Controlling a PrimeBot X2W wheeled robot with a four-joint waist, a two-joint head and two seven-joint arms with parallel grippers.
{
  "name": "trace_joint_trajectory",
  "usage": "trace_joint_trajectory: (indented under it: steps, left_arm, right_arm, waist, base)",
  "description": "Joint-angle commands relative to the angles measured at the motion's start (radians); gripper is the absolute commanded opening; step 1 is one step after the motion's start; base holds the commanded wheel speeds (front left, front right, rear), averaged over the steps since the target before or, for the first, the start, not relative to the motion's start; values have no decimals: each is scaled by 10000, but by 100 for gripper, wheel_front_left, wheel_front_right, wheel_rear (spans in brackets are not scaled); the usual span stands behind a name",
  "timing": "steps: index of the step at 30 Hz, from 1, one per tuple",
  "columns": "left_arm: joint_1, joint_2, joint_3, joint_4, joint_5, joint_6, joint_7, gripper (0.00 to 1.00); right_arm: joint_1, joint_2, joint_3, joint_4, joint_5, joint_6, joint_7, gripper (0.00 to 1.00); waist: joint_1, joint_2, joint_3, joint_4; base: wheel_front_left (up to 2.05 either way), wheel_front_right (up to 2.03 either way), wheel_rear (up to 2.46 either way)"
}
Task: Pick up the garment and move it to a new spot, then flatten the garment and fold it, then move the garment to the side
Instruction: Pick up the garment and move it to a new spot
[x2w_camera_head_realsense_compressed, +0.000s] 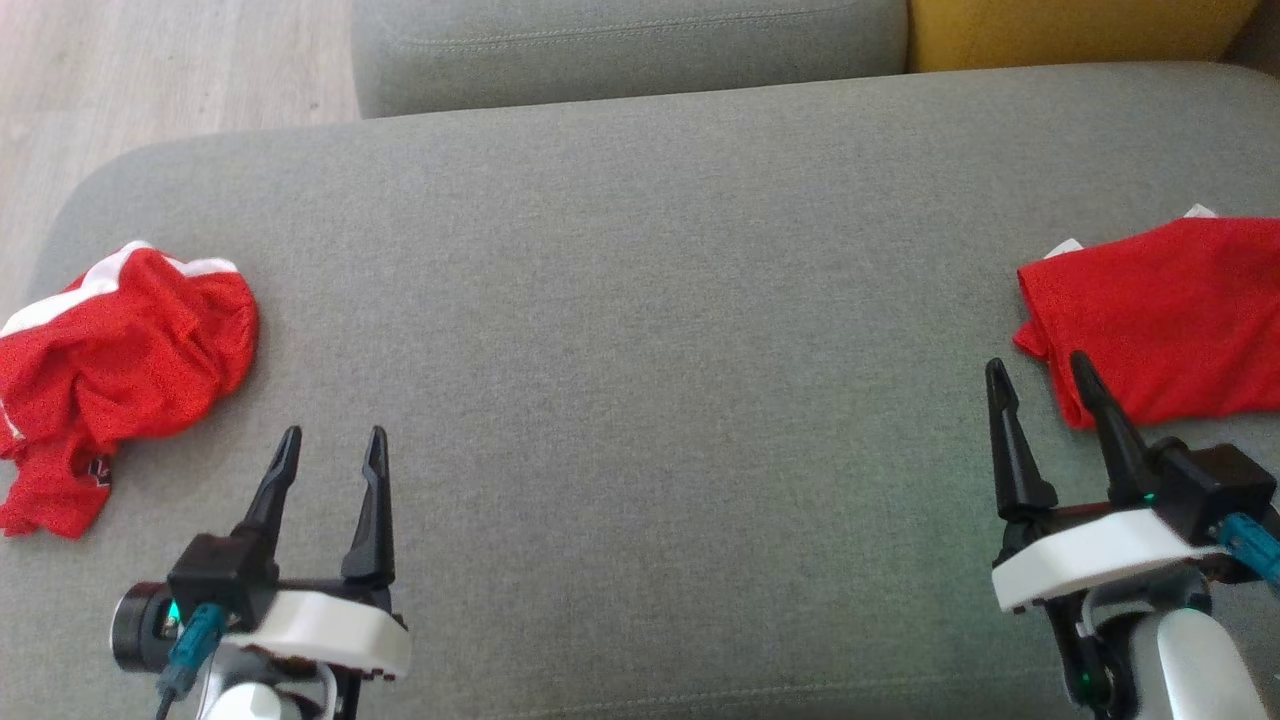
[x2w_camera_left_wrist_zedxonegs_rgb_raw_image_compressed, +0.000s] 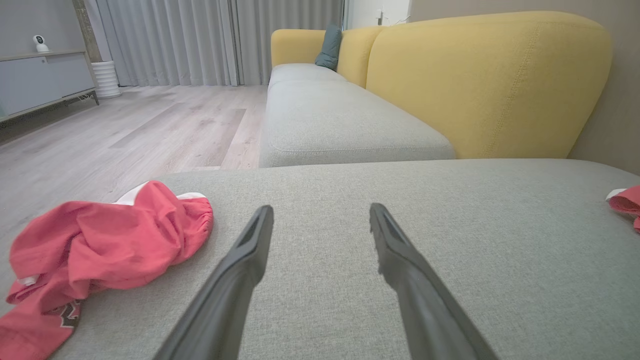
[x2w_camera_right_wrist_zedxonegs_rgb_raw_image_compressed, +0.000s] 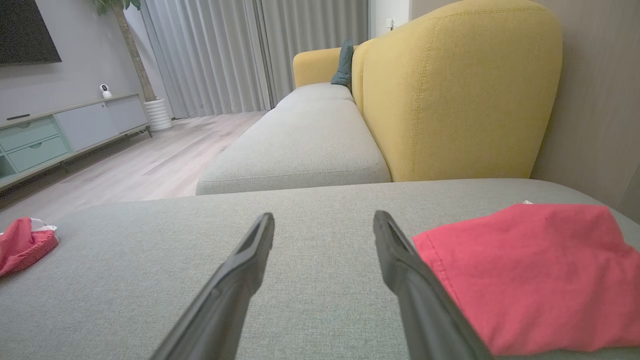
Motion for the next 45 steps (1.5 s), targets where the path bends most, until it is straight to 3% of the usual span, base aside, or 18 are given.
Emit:
trace_joint_trajectory:
  steps: [1,12,32,45]
  left_arm:
    - [-406,83,363,-306,85,66,-121,100]
    - [-611,142,340,-403,202,110,-122,100]
    - [-989,-148,861,-462,299,59,-122,100]
    - [-904,-232,1193,-515,480,-64,-122,100]
  right_arm:
    - [-172,-25,238,-372,13,-9,-18,100]
    - [-109,-24,67,-464,-111,-9,81,100]
    - [97,-56,260,-1186,-453,-9,727,100]
    - [155,-54,447,-1312,-330,-9,872,100]
  waist:
    - [1,-1,1,-2]
    - [1,-1,58,416]
    - [1,-1,-232,3386]
    - [1,-1,-297,4090]
  base:
    - [0,0,0]
    - [0,0,0]
    - [0,0,0]
    - [0,0,0]
